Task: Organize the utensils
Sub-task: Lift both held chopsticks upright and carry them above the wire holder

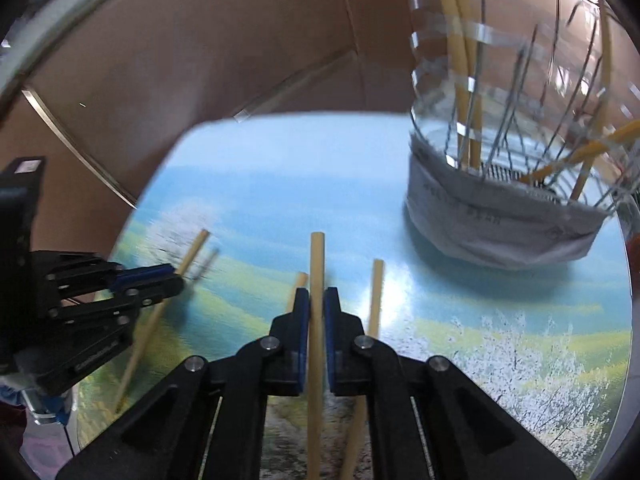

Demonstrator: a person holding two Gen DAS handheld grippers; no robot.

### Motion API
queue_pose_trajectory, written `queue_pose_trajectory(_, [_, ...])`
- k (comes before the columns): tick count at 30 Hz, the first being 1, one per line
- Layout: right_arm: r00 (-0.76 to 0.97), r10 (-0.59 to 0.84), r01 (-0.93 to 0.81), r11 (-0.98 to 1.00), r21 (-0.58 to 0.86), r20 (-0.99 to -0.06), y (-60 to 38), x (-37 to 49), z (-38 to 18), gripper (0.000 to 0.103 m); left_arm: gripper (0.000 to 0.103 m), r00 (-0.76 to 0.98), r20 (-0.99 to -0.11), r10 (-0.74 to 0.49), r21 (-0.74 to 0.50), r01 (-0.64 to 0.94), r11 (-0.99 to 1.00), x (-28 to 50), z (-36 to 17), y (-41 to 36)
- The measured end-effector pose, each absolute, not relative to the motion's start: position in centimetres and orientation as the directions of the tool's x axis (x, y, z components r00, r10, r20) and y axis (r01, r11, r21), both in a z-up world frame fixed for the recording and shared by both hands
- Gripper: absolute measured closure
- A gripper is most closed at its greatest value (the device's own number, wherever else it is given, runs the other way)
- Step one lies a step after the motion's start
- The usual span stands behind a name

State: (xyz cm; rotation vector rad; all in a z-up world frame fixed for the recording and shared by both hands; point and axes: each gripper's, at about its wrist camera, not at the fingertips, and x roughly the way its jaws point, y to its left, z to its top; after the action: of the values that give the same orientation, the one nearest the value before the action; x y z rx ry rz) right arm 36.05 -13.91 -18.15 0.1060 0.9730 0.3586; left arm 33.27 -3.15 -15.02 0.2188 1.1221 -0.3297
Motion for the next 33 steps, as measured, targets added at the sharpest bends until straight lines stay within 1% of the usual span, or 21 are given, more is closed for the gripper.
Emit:
queue_pose_trajectory(4, [0.575, 0.381, -0.270, 0.924, 0.272, -0.724, -14.3, 33.7, -16.2, 0.097, 0.097, 0.444, -0.879, -0.172, -0.011, 0.341, 0.940, 31.8, -13.3, -2.5])
queue_pose_trajectory(11, [0.664, 0.419, -0.316, 0.908, 0.275, -0.619, -14.9, 30.3, -12.0, 0.097, 0.097, 0.507, -0.840, -0.195, -0.032, 0.313, 0.949, 28.5, -10.6, -1.2])
queue_pose_trajectory(18, [0.734, 0.441, -0.347, 0.897, 0.273, -0.516, -15.1, 26.7, -7.5, 0.097, 0.097, 0.579, -0.784, -0.225, -0.069, 0.279, 0.958, 25.9, -6.7, 0.4])
queue_pose_trajectory(29, [0.804, 0.441, -0.381, 0.897, 0.223, -0.399, -14.9, 22.2, -1.5, 0.097, 0.097, 0.661, -0.703, -0.262, -0.101, 0.272, 0.957, 23.1, -1.3, 1.6])
queue_pose_trajectory(33, [0.826, 0.436, -0.387, 0.899, 0.204, -0.357, -15.2, 21.2, 1.2, 0.097, 0.097, 0.702, -0.650, -0.291, -0.122, 0.281, 0.952, 22.3, 1.7, 1.4])
